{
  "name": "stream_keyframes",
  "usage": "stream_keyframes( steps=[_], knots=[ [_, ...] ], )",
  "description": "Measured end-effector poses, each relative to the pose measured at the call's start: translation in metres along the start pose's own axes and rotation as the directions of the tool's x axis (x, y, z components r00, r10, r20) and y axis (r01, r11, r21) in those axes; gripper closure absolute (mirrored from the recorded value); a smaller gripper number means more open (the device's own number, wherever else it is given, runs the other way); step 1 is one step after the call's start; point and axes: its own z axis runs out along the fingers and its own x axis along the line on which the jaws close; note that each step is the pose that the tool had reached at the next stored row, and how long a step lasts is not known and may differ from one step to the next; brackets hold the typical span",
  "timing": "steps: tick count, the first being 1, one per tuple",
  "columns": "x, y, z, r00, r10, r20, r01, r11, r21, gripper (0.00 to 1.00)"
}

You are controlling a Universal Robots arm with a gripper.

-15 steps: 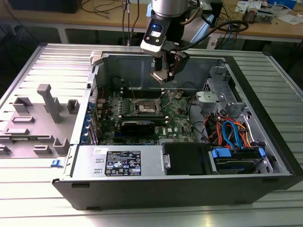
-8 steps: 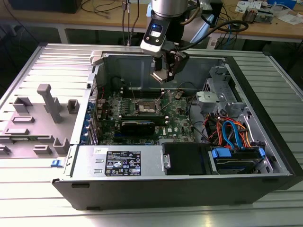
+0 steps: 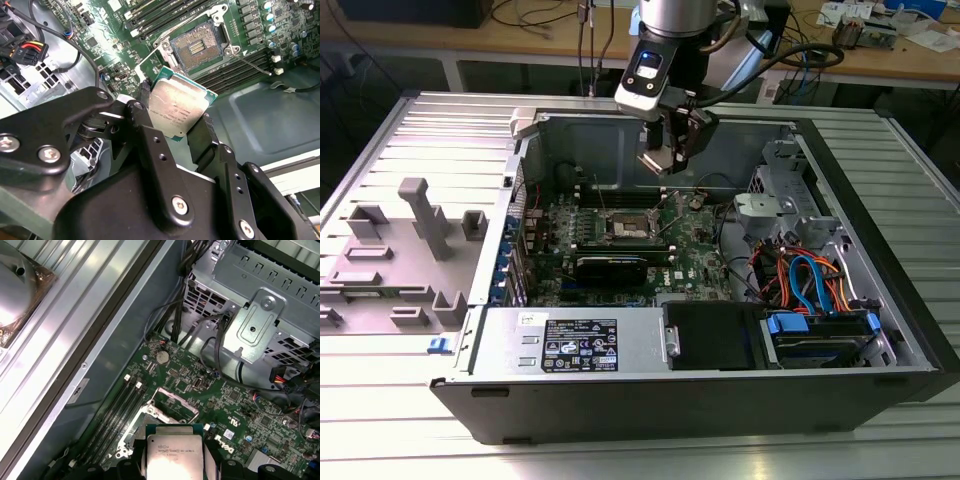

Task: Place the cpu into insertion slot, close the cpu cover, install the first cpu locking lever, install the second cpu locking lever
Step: 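Place the cpu into insertion slot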

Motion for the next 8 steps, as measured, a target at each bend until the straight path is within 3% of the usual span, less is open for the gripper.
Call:
stream_keyframes(
  steps=[4,6,8],
  knots=[
    [0.0,-0.0001,0.0011,0.9996,0.027,0.0021,-0.027,0.9996,-0.0003,0.46],
    [-0.0001,-0.0003,0.0033,0.9959,0.09,0.0069,-0.09,0.9959,-0.0007,0.46],
    [-0.0001,-0.0003,0.0034,0.9956,0.093,0.0072,-0.093,0.9956,-0.001,0.46]
  ],
)
